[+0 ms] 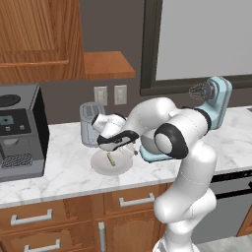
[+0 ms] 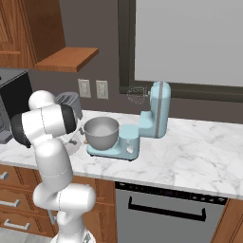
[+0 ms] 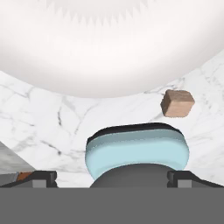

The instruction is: Add butter and sugar cubes to the stand mixer bowl and then turn on the stand mixer to begin making frosting.

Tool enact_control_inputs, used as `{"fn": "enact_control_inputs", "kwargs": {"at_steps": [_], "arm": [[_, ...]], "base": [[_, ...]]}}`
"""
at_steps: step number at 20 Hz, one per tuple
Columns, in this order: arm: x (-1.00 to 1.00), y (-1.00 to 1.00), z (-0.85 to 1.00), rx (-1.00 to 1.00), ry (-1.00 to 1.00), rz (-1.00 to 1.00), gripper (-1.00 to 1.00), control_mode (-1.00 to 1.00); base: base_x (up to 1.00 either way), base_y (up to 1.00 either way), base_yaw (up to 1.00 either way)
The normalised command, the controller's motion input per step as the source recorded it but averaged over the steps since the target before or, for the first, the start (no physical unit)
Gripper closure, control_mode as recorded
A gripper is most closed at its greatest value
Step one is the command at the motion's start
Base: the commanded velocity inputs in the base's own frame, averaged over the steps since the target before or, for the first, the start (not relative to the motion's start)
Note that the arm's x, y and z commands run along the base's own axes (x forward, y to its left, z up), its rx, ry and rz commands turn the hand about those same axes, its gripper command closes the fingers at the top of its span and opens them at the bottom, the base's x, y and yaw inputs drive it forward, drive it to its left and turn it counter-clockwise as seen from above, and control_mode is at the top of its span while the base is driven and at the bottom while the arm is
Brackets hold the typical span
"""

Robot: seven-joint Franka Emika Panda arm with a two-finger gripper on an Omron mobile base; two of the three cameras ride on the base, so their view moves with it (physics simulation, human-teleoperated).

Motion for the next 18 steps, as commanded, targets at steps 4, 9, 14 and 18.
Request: {"fn": "enact_control_inputs", "kwargs": {"at_steps": [4,9,14,18], "arm": [[0.08,0.00,-0.07,0.00,0.00,0.00,-1.00,-1.00],[0.10,0.00,-0.12,0.00,0.00,0.00,-1.00,-1.00],[0.16,0.00,-0.12,0.00,0.00,0.00,-1.00,-1.00],[0.15,0.00,-0.10,0.00,0.00,0.00,-1.00,-1.00]], "base": [[0.00,0.00,0.00],[0.00,0.00,0.00],[0.00,0.00,0.00],[0.00,0.00,0.00]]}}
